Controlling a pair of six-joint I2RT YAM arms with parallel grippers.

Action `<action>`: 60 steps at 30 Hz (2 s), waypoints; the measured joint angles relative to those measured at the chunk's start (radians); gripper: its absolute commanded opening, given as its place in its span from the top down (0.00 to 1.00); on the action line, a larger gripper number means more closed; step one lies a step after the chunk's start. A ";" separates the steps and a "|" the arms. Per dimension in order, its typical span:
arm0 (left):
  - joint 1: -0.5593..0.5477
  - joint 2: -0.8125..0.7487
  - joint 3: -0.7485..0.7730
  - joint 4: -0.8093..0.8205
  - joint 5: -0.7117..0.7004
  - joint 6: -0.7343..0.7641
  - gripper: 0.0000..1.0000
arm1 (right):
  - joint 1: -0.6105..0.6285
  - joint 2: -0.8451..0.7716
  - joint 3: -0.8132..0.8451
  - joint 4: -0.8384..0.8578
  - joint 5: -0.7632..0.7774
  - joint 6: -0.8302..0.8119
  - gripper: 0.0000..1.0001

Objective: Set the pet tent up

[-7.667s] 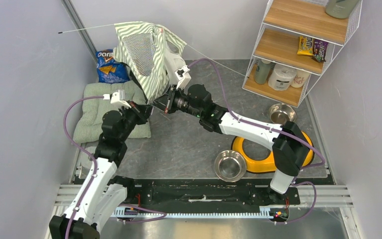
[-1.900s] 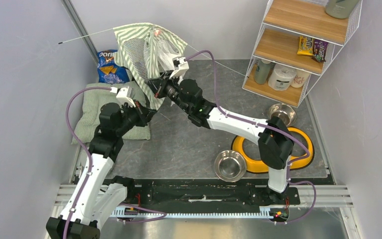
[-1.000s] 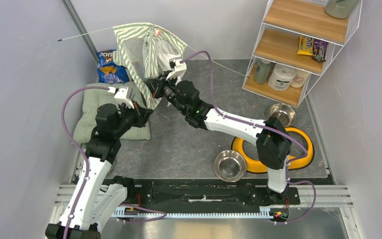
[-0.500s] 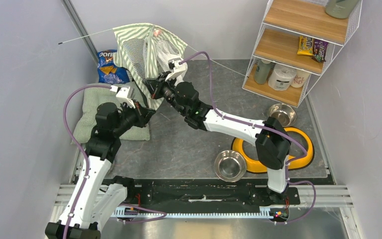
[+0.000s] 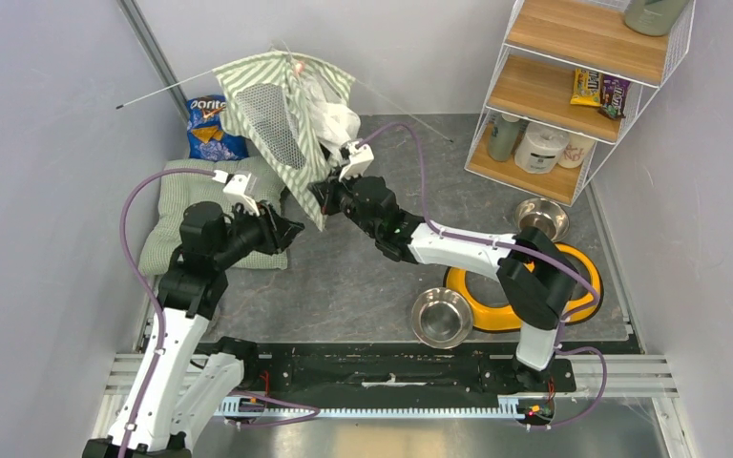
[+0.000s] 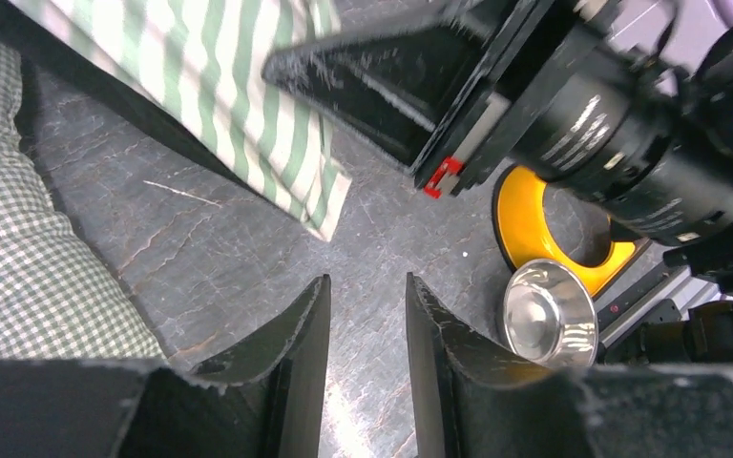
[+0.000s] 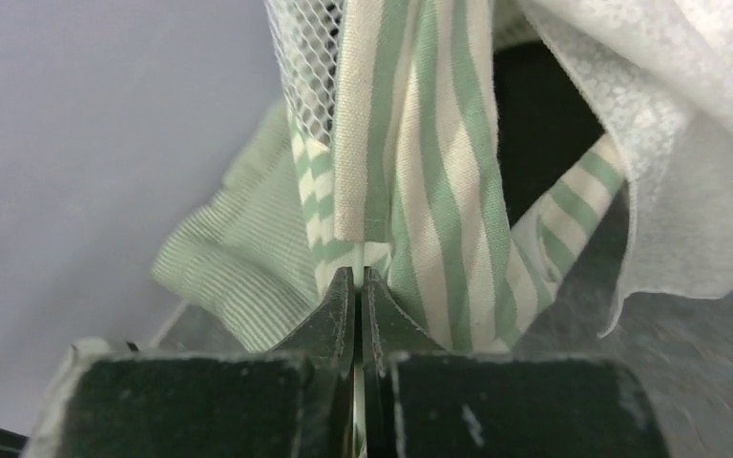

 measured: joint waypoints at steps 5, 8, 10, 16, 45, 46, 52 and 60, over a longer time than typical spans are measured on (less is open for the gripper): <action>-0.001 -0.016 0.023 -0.036 -0.042 0.000 0.50 | 0.007 -0.038 -0.108 -0.053 0.000 -0.014 1.00; -0.001 -0.015 0.051 -0.053 -0.107 0.001 0.42 | 0.023 -0.087 -0.174 -0.083 0.000 -0.029 1.00; -0.001 -0.015 0.074 -0.061 -0.154 0.002 0.34 | 0.036 -0.120 -0.209 -0.104 0.001 -0.039 0.93; -0.001 -0.002 0.159 -0.065 -0.289 0.025 0.13 | 0.071 -0.215 -0.300 -0.198 0.001 -0.053 0.53; -0.001 0.032 0.473 -0.136 -0.482 0.082 0.16 | 0.031 -0.019 0.357 -0.818 0.131 -0.187 0.33; -0.001 0.033 0.473 -0.137 -0.489 0.082 0.16 | 0.013 -0.001 0.369 -0.833 0.126 -0.188 0.34; -0.001 0.051 0.478 -0.157 -0.523 0.081 0.17 | -0.059 0.053 0.404 -0.847 0.035 -0.224 0.52; -0.001 0.056 0.497 -0.203 -0.548 0.078 0.17 | -0.069 0.110 0.444 -0.822 -0.112 -0.304 1.00</action>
